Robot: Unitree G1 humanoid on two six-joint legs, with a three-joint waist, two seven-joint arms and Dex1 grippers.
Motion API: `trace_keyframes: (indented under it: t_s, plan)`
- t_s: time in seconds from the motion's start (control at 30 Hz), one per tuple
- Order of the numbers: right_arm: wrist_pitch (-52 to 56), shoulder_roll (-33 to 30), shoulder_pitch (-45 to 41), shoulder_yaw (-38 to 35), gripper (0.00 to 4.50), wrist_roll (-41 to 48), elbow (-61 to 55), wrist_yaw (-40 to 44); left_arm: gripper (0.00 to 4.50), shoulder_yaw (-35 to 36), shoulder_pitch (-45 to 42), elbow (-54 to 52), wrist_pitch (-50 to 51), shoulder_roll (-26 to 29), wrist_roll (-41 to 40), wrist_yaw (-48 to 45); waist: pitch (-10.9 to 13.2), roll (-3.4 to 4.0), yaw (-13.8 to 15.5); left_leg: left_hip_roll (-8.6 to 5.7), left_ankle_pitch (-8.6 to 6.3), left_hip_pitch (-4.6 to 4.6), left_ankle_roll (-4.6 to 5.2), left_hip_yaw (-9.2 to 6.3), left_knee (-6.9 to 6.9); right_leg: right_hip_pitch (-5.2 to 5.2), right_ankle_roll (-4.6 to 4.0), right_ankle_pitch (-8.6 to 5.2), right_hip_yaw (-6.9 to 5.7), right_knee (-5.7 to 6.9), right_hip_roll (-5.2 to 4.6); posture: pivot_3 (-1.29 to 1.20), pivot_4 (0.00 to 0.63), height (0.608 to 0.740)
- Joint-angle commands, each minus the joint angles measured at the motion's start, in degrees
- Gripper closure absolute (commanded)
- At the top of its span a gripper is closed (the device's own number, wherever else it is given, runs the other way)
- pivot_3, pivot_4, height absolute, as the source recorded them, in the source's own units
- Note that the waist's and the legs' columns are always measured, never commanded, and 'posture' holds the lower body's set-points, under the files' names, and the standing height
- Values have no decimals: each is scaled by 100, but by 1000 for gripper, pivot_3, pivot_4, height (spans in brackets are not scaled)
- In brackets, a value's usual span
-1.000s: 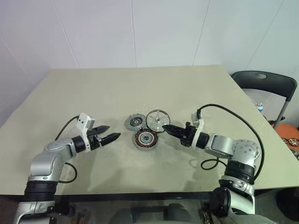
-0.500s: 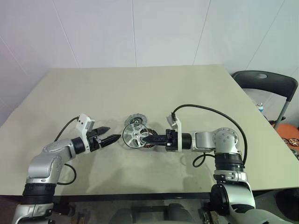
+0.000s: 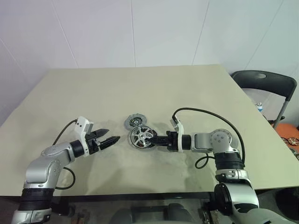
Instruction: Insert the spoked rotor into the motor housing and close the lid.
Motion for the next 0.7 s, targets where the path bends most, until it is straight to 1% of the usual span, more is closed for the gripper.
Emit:
trace_keyframes:
  t_s: [0.03, 0.13, 0.2, 0.27, 0.7]
  plan:
    - [22, 2, -104, -262, 3997, 86, -209, 5, 244, 97, -122, -95, -41, 22, -74, 1, 0, 0, 6, 0, 0, 0, 0, 0, 0, 0, 0, 0, 0, 0, 0, 0, 0, 740]
    - [10, 43, -111, -409, 3997, 119, -252, -25, 244, 90, -140, -68, -44, 28, -69, -14, 0, 0, 3, 0, 0, -1, 0, 0, 0, 0, 0, 0, 0, 0, 0, 0, 0, 740]
    - [-11, 81, -208, -709, 3997, 233, -184, -76, 244, 87, -129, -76, -40, 29, -70, -18, 0, 0, 2, 0, 0, 0, 0, 0, -1, -1, 0, 0, 0, 0, 0, 0, 0, 740]
    - [97, 50, -230, -779, 3997, 307, -287, -2, 244, 88, -105, -98, -34, 29, -75, -15, 0, 0, 2, 0, 0, -1, 0, 0, -1, -1, 0, 0, 0, 0, 0, 0, 0, 740]
    - [400, 172, 3, -677, 3997, 223, -525, -70, 244, 116, -46, -163, -13, 46, -99, 15, 0, 0, 1, 0, 0, 0, 0, 0, -1, -1, 0, 1, 0, 0, 0, 0, 0, 740]
